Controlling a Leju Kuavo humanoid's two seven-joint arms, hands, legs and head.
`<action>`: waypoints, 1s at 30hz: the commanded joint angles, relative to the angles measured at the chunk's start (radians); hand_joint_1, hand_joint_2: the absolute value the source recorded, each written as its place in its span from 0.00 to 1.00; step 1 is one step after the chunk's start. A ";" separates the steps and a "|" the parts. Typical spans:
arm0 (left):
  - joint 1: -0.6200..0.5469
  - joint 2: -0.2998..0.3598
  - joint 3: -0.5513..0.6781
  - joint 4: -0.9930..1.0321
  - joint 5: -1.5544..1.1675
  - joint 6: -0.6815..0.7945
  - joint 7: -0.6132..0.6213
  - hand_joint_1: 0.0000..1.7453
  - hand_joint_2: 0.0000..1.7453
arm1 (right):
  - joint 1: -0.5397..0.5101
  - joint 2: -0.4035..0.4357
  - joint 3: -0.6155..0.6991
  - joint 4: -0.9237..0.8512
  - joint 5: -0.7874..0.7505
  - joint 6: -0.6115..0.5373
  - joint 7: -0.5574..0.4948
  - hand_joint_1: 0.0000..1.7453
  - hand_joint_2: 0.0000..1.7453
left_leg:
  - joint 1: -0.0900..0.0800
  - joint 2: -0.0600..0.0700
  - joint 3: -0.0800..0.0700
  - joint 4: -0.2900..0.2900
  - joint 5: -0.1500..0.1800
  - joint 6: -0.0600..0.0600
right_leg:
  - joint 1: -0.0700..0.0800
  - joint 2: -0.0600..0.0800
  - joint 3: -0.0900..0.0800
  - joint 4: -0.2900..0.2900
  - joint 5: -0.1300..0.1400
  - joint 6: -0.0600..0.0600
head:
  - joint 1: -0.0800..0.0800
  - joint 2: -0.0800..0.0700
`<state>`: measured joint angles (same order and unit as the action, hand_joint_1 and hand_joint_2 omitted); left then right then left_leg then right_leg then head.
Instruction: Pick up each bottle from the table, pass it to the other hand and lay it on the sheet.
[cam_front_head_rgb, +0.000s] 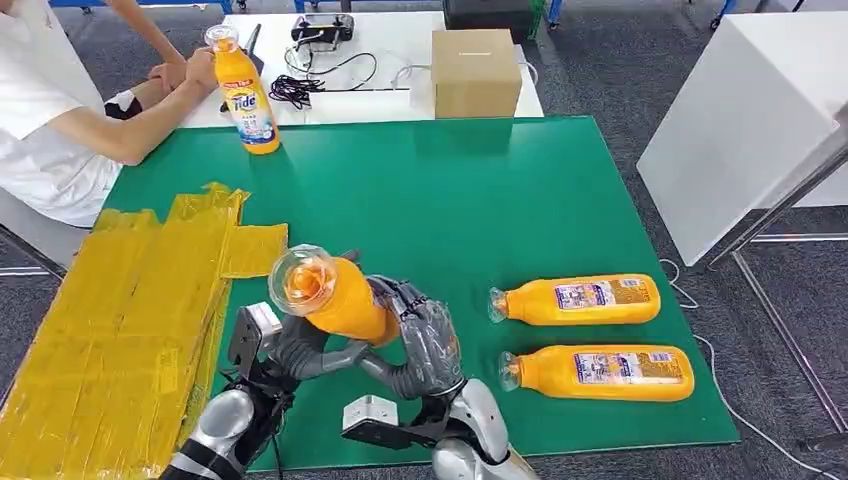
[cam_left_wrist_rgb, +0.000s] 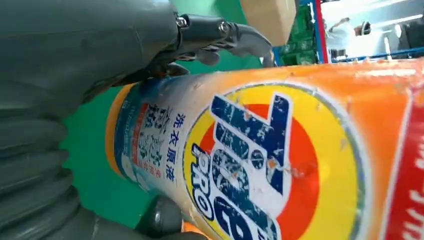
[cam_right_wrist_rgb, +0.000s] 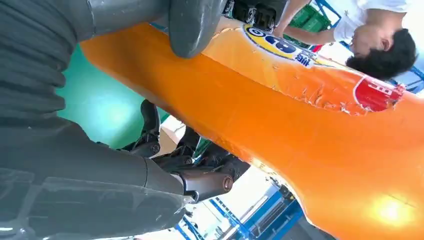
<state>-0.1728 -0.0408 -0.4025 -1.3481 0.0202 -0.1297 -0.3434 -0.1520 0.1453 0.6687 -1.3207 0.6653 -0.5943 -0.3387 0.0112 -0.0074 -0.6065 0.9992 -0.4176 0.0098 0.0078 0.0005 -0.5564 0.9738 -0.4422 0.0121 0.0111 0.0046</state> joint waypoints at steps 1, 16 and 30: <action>0.004 0.017 0.009 0.066 -0.009 -0.008 0.008 0.00 1.00 | -0.030 -0.007 -0.003 0.000 -0.004 -0.007 0.005 1.00 1.00 | -0.001 0.002 0.004 -0.001 -0.001 0.000 | -0.001 0.002 0.003 -0.001 -0.001 0.001 | 0.000 0.000; 0.012 0.002 0.032 0.049 0.016 0.003 0.009 0.00 1.00 | -0.035 -0.002 0.003 0.031 -0.005 0.002 0.011 1.00 1.00 | -0.001 0.002 0.003 -0.001 -0.001 0.000 | -0.001 0.002 0.002 -0.001 0.000 0.001 | 0.000 0.000; 0.035 -0.011 0.060 -0.015 0.044 0.055 -0.003 0.00 1.00 | -0.073 0.007 -0.008 0.146 0.014 0.041 0.068 1.00 1.00 | 0.000 0.001 0.003 -0.001 -0.001 0.000 | 0.000 0.000 0.003 -0.001 0.000 0.001 | 0.000 0.000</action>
<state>-0.1355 -0.0492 -0.3655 -1.3653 0.0633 -0.0801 -0.3471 -0.1654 0.1552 0.6687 -1.2902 0.6798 -0.5669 -0.2823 0.0112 -0.0074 -0.6065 0.9993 -0.4175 0.0098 0.0078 0.0004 -0.5564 0.9738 -0.4422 0.0121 0.0111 0.0046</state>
